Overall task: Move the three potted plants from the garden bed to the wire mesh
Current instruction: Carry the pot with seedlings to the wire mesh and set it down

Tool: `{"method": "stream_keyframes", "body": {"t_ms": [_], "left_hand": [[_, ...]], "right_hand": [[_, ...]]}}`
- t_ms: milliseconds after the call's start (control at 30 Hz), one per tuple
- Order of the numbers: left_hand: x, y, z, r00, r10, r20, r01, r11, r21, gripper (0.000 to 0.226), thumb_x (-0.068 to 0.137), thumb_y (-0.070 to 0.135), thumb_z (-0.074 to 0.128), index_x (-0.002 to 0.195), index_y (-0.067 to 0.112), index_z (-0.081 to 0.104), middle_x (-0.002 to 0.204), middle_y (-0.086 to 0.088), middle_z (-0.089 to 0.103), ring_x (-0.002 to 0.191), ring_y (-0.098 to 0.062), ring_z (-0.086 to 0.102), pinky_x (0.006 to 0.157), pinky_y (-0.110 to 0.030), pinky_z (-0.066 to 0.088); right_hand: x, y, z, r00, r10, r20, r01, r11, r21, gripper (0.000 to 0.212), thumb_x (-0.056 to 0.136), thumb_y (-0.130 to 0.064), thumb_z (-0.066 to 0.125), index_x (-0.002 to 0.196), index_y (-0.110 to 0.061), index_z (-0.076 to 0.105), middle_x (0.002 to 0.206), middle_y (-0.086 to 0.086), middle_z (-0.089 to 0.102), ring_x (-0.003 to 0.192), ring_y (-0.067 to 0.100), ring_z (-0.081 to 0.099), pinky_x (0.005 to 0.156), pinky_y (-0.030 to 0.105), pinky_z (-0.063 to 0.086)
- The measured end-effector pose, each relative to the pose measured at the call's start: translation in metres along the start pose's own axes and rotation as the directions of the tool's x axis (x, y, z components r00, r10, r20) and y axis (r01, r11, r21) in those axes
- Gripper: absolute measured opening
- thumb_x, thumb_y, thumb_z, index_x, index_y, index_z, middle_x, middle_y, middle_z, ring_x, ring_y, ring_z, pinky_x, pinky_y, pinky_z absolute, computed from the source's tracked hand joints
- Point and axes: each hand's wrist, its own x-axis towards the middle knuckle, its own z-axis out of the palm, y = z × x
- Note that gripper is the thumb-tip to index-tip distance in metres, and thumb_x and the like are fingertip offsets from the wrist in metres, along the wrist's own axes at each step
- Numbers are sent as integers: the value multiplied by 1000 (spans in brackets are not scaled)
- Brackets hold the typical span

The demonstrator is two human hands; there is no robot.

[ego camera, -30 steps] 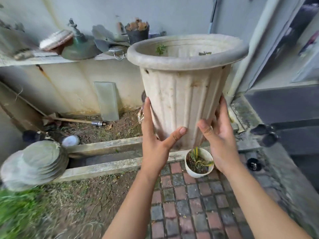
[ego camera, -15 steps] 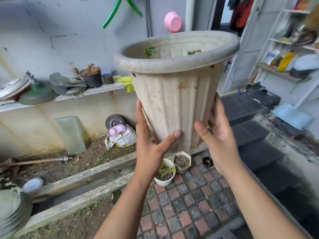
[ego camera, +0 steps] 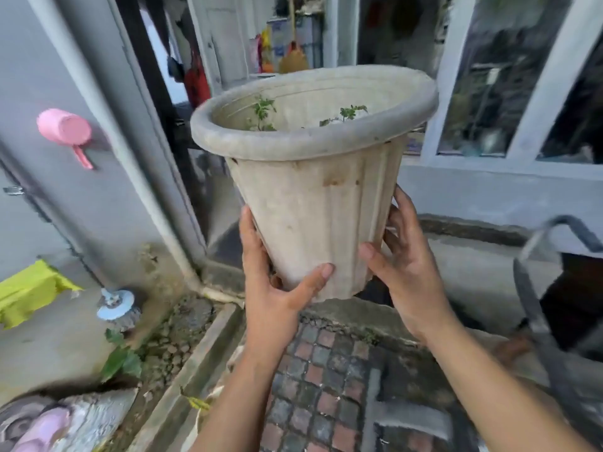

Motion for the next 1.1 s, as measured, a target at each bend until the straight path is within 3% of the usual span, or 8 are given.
{"method": "stream_keyframes", "body": {"t_ms": [133, 233, 400, 500, 667, 933, 1000, 1100], "left_hand": [[3, 0, 37, 977, 18, 210, 24, 980, -195, 116, 71, 34, 92, 149, 81, 21, 174, -11, 35, 157, -32, 45, 120, -60, 49], [-16, 11, 77, 945, 5, 328, 108, 940, -325, 114, 68, 36, 93, 145, 84, 24, 175, -5, 34, 158, -28, 45, 119, -65, 48], [-68, 49, 151, 842, 32, 538, 226, 885, -407, 116, 66, 50, 95, 148, 81, 20, 176, 6, 33, 160, -19, 42, 119, -63, 48], [-103, 80, 195, 769, 107, 630, 254, 853, -455, 114, 71, 45, 92, 149, 81, 18, 178, 6, 30, 162, -19, 37, 124, -62, 43], [-175, 137, 266, 623, 197, 757, 339, 804, -489, 113, 69, 59, 92, 147, 85, 13, 178, 6, 29, 163, -19, 34, 127, -61, 38], [-322, 232, 370, 444, 342, 828, 488, 683, -544, 109, 74, 46, 90, 152, 78, 20, 176, 12, 31, 161, -13, 38, 125, -57, 43], [-359, 257, 393, 399, 375, 837, 539, 642, -545, 108, 76, 42, 89, 152, 77, 21, 176, 17, 32, 160, -8, 39, 125, -50, 46], [-407, 293, 422, 330, 401, 854, 616, 594, -517, 106, 74, 46, 91, 150, 79, 24, 175, 21, 32, 159, -3, 39, 126, -47, 46]], "right_hand": [[-31, -32, -30, 973, -43, -227, 16, 992, -121, 84, 85, -37, 81, 154, -51, 36, 155, -17, 50, 143, 6, 49, 105, 22, 52], [-67, -68, -59, 935, -90, -342, -3, 965, -260, 82, 86, -50, 80, 153, -58, 33, 161, -21, 42, 148, 7, 44, 114, 31, 47], [-141, -132, -116, 847, -156, -508, -77, 910, -408, 80, 93, -30, 73, 158, -48, 30, 164, -11, 42, 149, 9, 44, 114, 28, 47], [-190, -171, -147, 780, -207, -590, -126, 872, -473, 84, 93, -27, 71, 162, -38, 24, 167, -8, 39, 152, 13, 41, 121, 42, 41], [-275, -233, -195, 637, -312, -705, -186, 825, -534, 84, 93, -25, 70, 163, -31, 25, 166, -3, 41, 150, 22, 44, 122, 56, 37], [-422, -326, -268, 419, -439, -795, -257, 782, -568, 77, 91, -20, 72, 150, -50, 33, 160, -21, 46, 145, 5, 49, 108, 19, 47], [-459, -348, -284, 371, -471, -800, -310, 749, -585, 78, 94, -16, 75, 150, -51, 33, 163, -21, 42, 148, 4, 44, 115, 23, 44], [-505, -381, -304, 310, -501, -808, -378, 715, -589, 79, 91, -27, 75, 150, -58, 34, 168, -13, 36, 153, 14, 38, 123, 46, 38]]}}
